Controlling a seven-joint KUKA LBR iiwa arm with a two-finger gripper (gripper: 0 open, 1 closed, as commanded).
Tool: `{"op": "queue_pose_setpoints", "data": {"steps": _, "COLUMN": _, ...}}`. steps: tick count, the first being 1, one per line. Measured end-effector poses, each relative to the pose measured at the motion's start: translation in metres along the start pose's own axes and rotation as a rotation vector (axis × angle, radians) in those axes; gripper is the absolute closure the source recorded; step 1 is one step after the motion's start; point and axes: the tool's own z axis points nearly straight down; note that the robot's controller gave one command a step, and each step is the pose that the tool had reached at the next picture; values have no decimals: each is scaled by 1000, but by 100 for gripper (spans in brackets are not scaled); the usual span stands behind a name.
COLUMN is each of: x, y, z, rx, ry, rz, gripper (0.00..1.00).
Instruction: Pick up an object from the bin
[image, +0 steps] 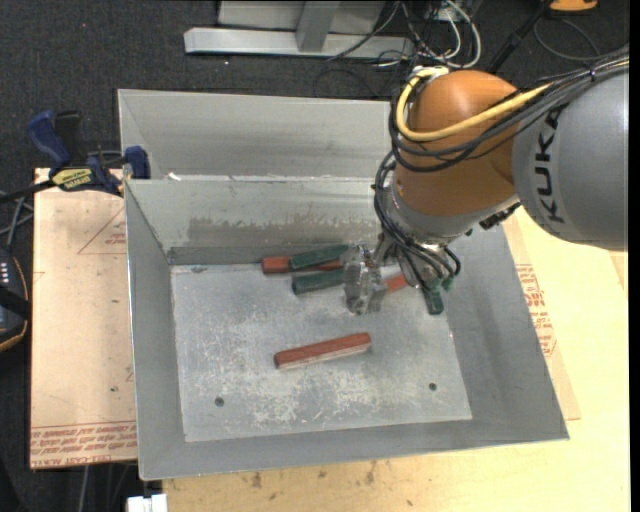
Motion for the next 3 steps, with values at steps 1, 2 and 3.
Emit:
{"op": "queue_pose_setpoints", "data": {"steps": 1, "x": 1, "y": 1, "z": 3, "rx": -1, "ry": 6, "rz": -1, "gripper": 100}}
{"op": "queue_pose_setpoints", "data": {"steps": 2, "x": 19, "y": 21, "z": 76, "rx": 0, "ry": 14, "rz": 265, "gripper": 0}}
{"op": "queue_pose_setpoints", "data": {"steps": 3, "x": 17, "y": 20, "z": 74, "rx": 0, "ry": 10, "rz": 265, "gripper": 0}}
